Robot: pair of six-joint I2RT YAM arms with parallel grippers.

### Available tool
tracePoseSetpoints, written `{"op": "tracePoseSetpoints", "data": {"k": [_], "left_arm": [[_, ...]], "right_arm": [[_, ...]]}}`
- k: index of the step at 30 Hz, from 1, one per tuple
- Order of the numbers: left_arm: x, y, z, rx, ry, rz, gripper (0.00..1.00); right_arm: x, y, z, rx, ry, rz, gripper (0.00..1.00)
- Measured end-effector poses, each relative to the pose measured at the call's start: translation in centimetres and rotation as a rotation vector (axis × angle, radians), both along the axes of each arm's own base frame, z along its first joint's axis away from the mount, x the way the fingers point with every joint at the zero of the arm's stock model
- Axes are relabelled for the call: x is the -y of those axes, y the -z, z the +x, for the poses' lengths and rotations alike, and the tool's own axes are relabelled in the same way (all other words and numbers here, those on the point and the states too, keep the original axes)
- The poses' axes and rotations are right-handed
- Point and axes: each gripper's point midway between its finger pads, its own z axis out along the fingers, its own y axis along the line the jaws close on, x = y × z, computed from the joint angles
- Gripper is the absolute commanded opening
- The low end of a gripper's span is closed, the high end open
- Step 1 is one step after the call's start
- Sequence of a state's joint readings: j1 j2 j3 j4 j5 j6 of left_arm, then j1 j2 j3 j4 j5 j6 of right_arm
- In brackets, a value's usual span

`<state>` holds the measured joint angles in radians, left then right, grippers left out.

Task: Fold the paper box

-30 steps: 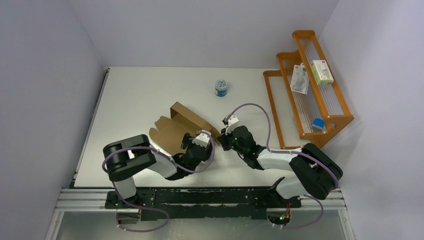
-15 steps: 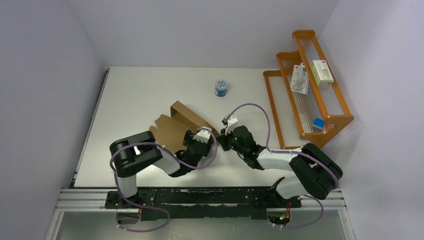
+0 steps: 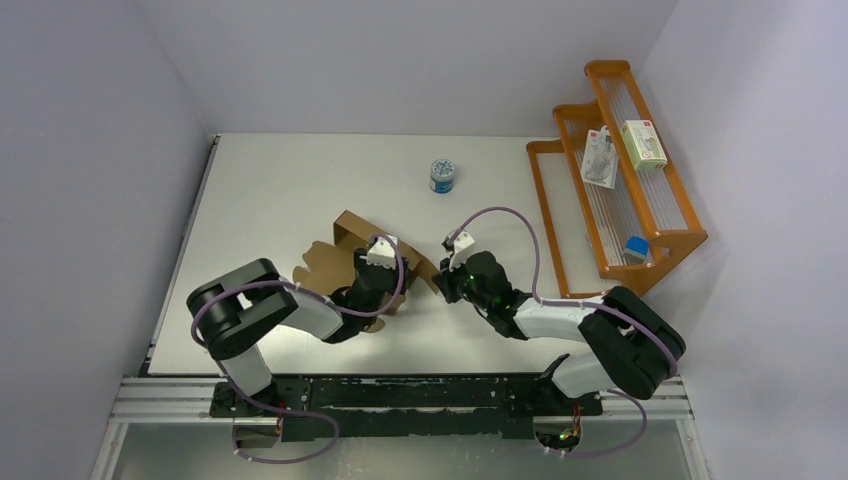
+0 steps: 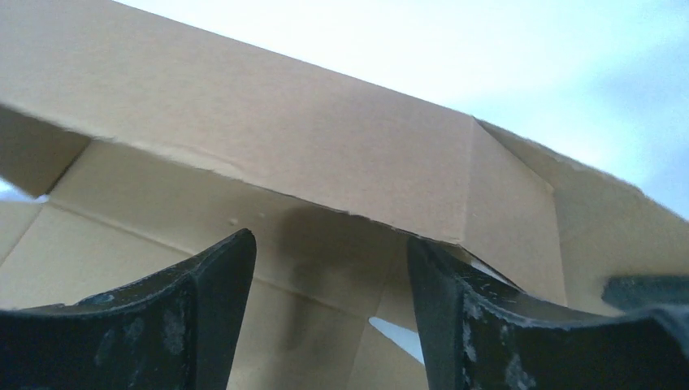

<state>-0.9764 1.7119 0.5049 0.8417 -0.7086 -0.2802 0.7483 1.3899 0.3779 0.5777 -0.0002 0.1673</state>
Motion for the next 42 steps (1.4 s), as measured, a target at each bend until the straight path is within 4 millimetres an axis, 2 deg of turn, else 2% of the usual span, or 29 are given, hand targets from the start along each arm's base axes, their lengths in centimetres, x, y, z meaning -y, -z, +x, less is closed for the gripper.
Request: {"op": "tracePoseSetpoints", "data": {"k": [3,8,10,14,19,25,36,42], "left_arm": [[0.3,0.7,-0.9,-0.021,0.072,0.013,0.83],[-0.2,2.2,-3.6,-0.043,0.171,0.054,0.87],[0.5,2.4,-4.6,-0.037,0.213,0.067,0.87],[2.1,2.3,-5.2,-0.015,0.259,0.077,0.88],[3.0,2.8,-4.6,-0.001,0.249,0.112,0.85],[2.5,3.0,-3.7,0.013,0.187,0.142,0.77],[2.1,3.0,-3.2,0.017,0.134,0.144,0.51],[1.7,2.1,-2.8,0.02,0.103,0.094,0.5]], "right_arm": [[-0.1,0.0,-0.1,0.0,-0.008,-0.001,0.02],[-0.2,0.0,-0.2,0.001,-0.017,-0.001,0.03],[-0.2,0.0,-0.2,-0.001,-0.02,0.0,0.03],[-0.3,0.0,-0.3,-0.002,-0.025,0.002,0.03],[-0.3,0.0,-0.3,-0.003,-0.028,0.002,0.03],[-0.4,0.0,-0.4,-0.005,-0.035,0.004,0.03],[-0.4,0.0,-0.5,-0.005,-0.04,0.002,0.03],[-0.5,0.0,-0.6,-0.004,-0.048,0.002,0.03]]}}
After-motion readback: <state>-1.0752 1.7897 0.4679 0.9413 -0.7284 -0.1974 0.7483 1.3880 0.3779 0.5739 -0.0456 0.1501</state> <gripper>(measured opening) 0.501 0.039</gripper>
